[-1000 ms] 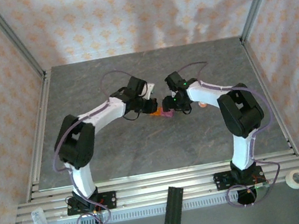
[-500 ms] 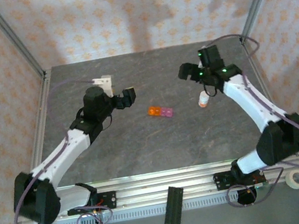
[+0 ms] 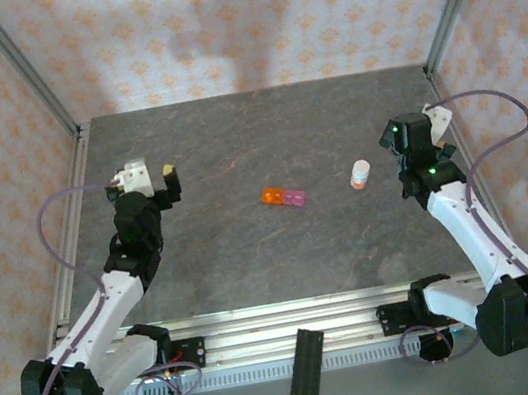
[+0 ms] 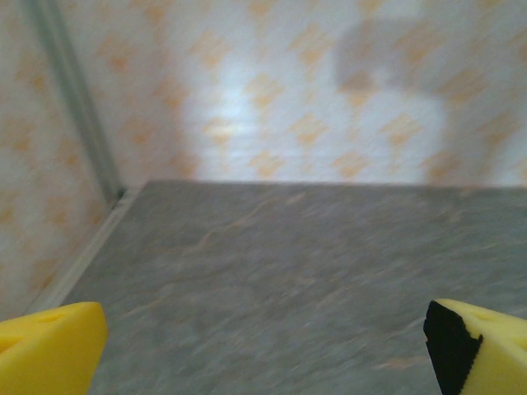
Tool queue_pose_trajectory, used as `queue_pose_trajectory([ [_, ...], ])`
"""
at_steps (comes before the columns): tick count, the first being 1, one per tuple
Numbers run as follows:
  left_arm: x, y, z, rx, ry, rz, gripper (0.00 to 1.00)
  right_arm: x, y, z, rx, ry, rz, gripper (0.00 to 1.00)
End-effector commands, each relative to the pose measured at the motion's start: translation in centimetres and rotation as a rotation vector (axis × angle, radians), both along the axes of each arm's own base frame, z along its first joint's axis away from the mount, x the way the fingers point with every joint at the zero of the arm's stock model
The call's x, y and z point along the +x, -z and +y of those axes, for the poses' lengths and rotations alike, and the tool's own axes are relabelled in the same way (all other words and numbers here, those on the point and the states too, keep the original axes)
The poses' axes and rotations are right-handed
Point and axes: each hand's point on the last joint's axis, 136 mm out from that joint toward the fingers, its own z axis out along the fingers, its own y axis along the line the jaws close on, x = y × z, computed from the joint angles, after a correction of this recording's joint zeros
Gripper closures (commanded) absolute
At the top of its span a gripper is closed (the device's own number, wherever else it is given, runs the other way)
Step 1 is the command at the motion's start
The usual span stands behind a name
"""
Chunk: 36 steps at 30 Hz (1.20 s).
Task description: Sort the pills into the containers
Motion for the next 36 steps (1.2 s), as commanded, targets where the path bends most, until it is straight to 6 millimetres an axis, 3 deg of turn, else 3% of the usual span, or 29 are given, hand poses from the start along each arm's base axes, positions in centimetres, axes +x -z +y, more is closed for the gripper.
queue_pose_trajectory([
  [1, -1.2, 1.0, 2.7, 0.040, -0.092, -0.046, 0.00, -0.3, -1.2, -2.6, -0.102, 0.128, -0.071, 0.00],
  [5, -1.8, 4.3, 3.4, 0.030, -0.105, -0.008, 0.00, -0.2, 2.0, -2.6, -0.123, 0.098, -0.047, 0.00],
  [12, 0.0, 9.8, 2.4, -0.030, -0.063, 0.064, 0.00, 0.2, 7.7, -2.1, -0.125, 0.059, -0.042, 0.00],
  [19, 2.3, 11.7, 1.1, -0.010, 0.039, 0.099, 0.00, 1.5, 10.2, -1.3, -0.182, -0.026, -0.111, 0.00],
  [23, 3.2, 13.7, 0.3, -0.028, 0.120, 0.133, 0.00, 3.2, 11.5, 0.5, -0.198, -0.151, -0.159, 0.00],
  [25, 3.9, 13.5, 0.8, -0.042, 0.107, 0.136, 0.00, 4.0, 12.9, 2.0, -0.191, -0.249, -0.126, 0.00],
  [30, 4.3, 13.8, 1.2, -0.064, 0.098, 0.166, 0.00, 5.5, 13.8, 1.6, -0.144, -0.267, -0.085, 0.00],
  [36, 4.4, 13.8, 2.1, -0.069, 0.040, 0.171, 0.00, 5.5, 13.9, 1.4, -0.125, -0.271, -0.071, 0.00],
])
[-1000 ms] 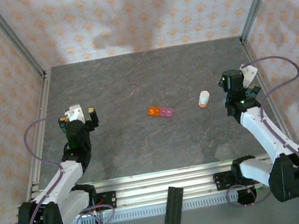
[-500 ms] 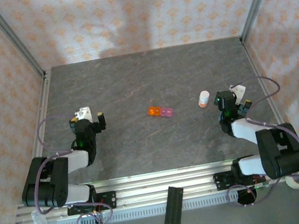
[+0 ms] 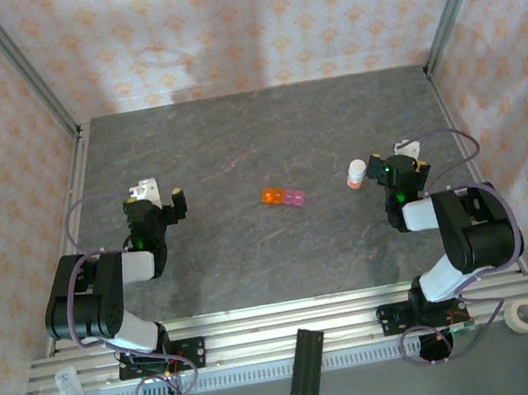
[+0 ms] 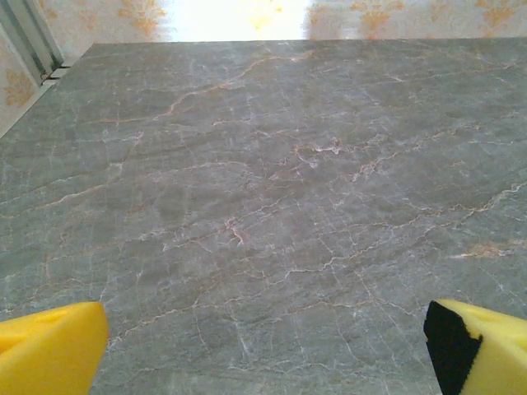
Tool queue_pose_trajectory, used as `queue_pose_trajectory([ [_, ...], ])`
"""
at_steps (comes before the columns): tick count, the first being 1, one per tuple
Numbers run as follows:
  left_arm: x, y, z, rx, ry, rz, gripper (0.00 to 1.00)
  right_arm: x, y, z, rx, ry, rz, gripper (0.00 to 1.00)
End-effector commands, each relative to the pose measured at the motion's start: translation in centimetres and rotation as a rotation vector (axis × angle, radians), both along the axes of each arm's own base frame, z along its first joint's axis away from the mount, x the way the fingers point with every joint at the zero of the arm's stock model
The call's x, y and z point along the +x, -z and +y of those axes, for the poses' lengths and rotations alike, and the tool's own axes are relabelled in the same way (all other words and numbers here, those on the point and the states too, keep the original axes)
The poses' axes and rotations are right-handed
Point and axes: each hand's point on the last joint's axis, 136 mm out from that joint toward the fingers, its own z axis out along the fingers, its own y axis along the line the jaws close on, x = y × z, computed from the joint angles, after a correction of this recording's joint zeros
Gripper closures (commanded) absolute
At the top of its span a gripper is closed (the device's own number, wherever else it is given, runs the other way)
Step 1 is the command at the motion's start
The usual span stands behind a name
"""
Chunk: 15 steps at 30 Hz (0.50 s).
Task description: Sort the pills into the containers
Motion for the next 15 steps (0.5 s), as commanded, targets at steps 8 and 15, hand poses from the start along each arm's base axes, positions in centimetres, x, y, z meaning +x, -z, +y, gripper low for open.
queue_pose_trajectory([
  [8, 0.19, -0.32, 0.66, -0.002, -0.039, -0.006, 0.00, 0.33, -0.99, 0.38, 0.011, -0.025, -0.036, 0.00],
  [15, 0.19, -0.36, 0.68, -0.003, -0.040, -0.008, 0.00, 0.57, -0.84, 0.43, 0.014, -0.030, -0.024, 0.00],
])
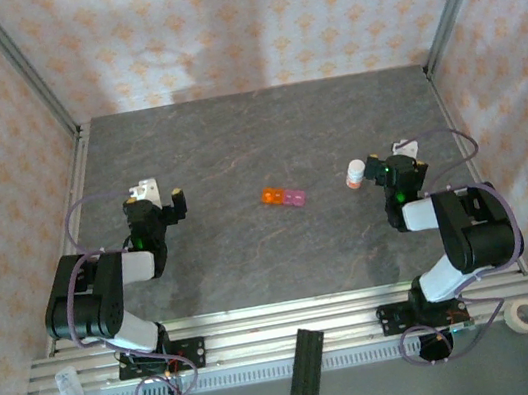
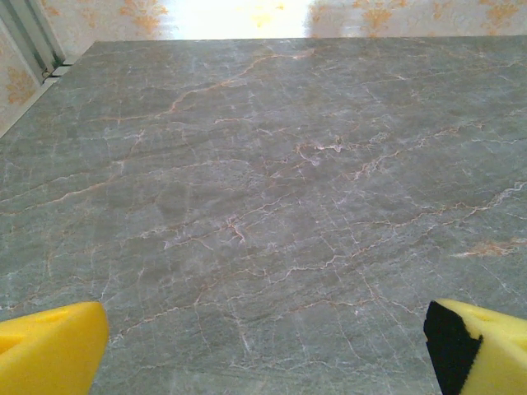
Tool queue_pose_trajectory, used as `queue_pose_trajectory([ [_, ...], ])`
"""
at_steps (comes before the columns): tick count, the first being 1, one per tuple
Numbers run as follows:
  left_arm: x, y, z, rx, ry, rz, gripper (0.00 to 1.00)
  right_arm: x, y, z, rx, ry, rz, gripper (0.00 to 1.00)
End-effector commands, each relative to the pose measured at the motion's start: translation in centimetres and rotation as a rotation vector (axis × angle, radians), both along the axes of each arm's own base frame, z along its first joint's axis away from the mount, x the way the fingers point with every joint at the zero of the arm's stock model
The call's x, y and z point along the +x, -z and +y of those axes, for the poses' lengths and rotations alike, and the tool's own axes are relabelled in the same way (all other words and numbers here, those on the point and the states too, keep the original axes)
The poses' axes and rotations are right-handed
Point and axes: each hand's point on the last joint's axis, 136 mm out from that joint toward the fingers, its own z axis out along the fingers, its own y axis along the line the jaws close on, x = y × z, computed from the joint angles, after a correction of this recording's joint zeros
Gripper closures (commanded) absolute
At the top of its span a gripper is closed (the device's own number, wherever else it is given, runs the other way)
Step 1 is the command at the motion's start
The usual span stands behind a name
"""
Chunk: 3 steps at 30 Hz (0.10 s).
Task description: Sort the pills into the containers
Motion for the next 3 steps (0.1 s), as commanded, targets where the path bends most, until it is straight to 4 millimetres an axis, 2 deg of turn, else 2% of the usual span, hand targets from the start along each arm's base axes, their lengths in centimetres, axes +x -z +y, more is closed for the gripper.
queue_pose_trajectory([
  [1, 0.23, -0.42, 0.60, -0.004, -0.035, -0.010, 0.00, 0.33, -0.99, -0.09, -0.001, -0.003, -0.029, 0.00],
  [3, 0.22, -0.38, 0.60, -0.003, -0.036, -0.009, 0.00, 0.28, -1.08, -0.04, -0.001, -0.006, -0.035, 0.00],
])
